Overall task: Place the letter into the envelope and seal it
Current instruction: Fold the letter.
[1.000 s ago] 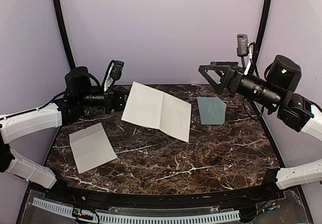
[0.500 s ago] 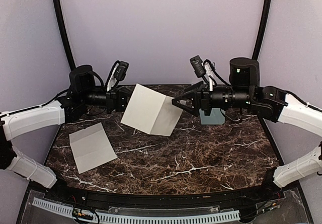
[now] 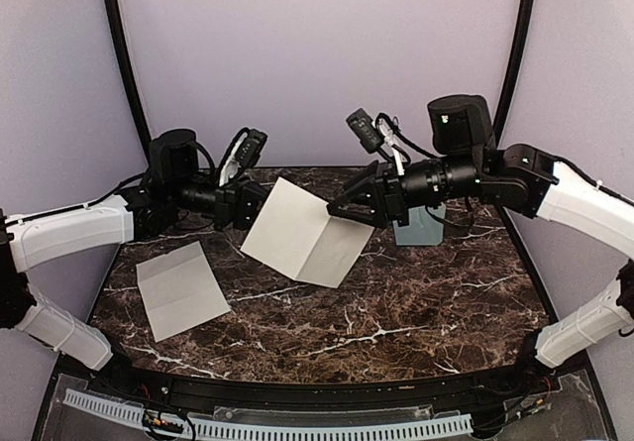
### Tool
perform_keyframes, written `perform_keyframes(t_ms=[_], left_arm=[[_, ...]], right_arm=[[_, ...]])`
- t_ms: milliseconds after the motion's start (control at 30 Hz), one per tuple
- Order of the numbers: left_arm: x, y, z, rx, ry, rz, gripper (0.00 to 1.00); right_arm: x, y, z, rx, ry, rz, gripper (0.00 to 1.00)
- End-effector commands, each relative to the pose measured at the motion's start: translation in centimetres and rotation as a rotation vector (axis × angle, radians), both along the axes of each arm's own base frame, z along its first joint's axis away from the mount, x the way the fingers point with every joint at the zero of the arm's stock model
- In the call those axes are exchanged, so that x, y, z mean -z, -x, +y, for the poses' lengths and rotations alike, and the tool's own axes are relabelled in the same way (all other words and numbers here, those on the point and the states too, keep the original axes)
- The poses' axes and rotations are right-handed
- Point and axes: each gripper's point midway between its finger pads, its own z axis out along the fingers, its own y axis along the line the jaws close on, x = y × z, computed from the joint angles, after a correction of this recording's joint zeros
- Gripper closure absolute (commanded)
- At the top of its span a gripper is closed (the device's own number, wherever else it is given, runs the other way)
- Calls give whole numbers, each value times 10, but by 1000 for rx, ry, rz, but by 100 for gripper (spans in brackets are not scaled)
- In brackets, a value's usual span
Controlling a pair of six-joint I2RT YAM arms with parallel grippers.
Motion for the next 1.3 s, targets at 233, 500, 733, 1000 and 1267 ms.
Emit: perform_keyframes(t_ms=[233,500,733,1000,1267], left_arm=[[-8,15,-7,80,-2,-25,100],[-6,17,-8,90,-10,-25,100],[-4,17,-9,97,-15,-19,100],[-8,11,-9,30,-11,-48,76],[-42,-24,26,-325,54,-205,27]], right_arm=[[9,27,15,-172,88,41,67],[14,39,12,-230,123,80,76],[24,37,10,-207,146,91,89],[9,14,7,-44,57,19,100],[-8,-6,-17,158,-61,-43,100]])
